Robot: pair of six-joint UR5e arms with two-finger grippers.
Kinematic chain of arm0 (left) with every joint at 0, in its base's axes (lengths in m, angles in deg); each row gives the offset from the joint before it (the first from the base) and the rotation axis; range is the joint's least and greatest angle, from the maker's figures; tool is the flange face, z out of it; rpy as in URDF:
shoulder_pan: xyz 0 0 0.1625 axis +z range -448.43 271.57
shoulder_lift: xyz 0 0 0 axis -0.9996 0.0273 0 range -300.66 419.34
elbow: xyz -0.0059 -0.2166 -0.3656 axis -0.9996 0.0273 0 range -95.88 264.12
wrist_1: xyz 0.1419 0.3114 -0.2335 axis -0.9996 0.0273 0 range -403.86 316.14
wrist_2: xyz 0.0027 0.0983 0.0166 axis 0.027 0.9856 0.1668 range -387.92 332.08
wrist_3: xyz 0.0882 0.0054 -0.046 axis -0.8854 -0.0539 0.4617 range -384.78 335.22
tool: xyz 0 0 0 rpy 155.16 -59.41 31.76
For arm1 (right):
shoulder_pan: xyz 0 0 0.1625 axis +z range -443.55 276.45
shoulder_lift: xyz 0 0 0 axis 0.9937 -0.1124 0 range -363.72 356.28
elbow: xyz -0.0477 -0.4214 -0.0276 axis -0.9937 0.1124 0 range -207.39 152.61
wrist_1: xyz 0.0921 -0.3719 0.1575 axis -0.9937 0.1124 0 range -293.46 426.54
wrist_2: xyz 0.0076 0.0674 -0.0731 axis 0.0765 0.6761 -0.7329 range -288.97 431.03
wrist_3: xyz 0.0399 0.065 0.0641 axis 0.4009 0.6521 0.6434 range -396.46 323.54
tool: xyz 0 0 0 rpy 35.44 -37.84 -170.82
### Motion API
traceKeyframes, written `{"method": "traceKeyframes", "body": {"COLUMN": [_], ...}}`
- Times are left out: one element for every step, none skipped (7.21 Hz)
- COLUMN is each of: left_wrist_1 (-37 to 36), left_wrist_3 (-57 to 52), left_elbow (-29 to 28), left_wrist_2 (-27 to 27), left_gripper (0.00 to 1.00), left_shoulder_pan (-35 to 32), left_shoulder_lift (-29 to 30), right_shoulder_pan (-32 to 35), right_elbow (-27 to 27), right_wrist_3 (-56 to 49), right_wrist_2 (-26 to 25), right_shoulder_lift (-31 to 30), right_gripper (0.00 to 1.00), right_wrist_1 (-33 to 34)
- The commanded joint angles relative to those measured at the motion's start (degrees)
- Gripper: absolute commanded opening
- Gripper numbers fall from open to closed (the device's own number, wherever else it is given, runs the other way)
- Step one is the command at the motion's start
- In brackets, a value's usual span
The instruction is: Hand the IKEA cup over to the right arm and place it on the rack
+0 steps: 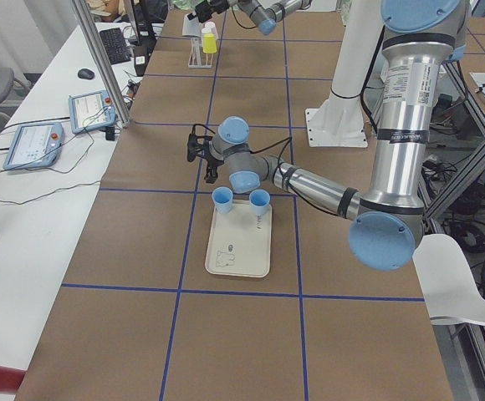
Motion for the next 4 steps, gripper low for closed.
{"method": "traceKeyframes", "body": {"left_wrist_1": [-4.41,-7.04,-9.24,-11.44], "left_wrist_3": [-5.99,-6.17,-6.18,-6.18], "left_elbow": [0.13,0.13,0.13,0.13], "left_wrist_2": [3.83,4.03,3.94,3.94], "left_gripper": [0.94,0.9,0.86,0.86], "left_shoulder_pan": [0.33,0.86,1.73,3.57], "left_shoulder_lift": [-3.7,-3.97,-3.97,-3.71], "right_shoulder_pan": [2.87,4.02,4.81,6.38], "right_elbow": [1.29,1.99,2.7,4.27], "right_wrist_3": [-6.01,-8.9,-10.58,-13.39], "right_wrist_2": [-0.24,-0.25,-0.33,-0.25], "right_shoulder_lift": [-1.55,-2.87,-4.19,-4.29], "right_gripper": [0.18,0.18,0.18,0.18], "right_wrist_1": [2.66,2.58,2.57,2.49]}}
